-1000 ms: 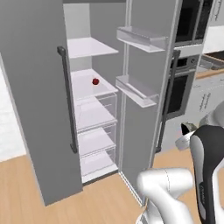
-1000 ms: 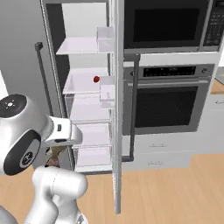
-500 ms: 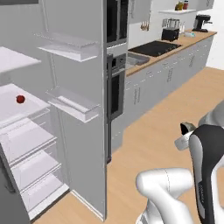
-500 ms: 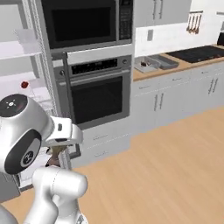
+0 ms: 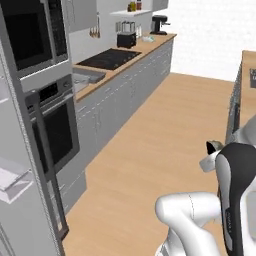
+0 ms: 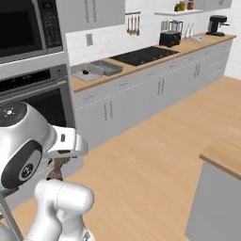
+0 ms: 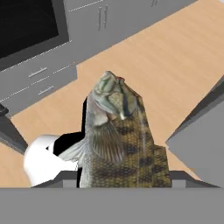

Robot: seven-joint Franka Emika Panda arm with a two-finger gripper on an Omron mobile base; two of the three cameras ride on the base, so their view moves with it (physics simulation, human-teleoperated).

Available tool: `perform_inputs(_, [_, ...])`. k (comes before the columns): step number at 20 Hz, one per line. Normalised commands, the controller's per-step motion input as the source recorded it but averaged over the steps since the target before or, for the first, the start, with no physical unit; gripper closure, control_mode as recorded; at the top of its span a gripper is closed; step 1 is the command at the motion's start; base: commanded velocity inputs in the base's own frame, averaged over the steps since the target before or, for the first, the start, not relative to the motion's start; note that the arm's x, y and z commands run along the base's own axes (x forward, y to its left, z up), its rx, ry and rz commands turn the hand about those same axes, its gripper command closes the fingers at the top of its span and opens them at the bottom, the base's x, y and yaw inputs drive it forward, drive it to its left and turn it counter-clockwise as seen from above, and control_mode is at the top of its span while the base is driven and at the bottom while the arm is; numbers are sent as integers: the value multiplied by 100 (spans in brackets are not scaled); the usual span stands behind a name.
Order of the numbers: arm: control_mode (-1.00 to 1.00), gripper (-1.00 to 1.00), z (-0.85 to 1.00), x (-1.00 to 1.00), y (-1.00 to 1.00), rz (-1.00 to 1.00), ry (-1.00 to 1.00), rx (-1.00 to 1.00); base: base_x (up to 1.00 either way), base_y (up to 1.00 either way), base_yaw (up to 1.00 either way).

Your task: Place one bell pepper and one fish in each tupperware on the nearby counter, to pack two identical lunches.

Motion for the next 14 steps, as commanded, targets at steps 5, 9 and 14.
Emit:
perform_inputs(5, [100, 100, 0, 0, 0, 0, 0, 0, 100, -6, -6])
perform_inputs(9, [100, 100, 0, 0, 0, 0, 0, 0, 100, 0, 18])
perform_inputs(14, [100, 100, 0, 0, 0, 0, 0, 0, 100, 0, 28])
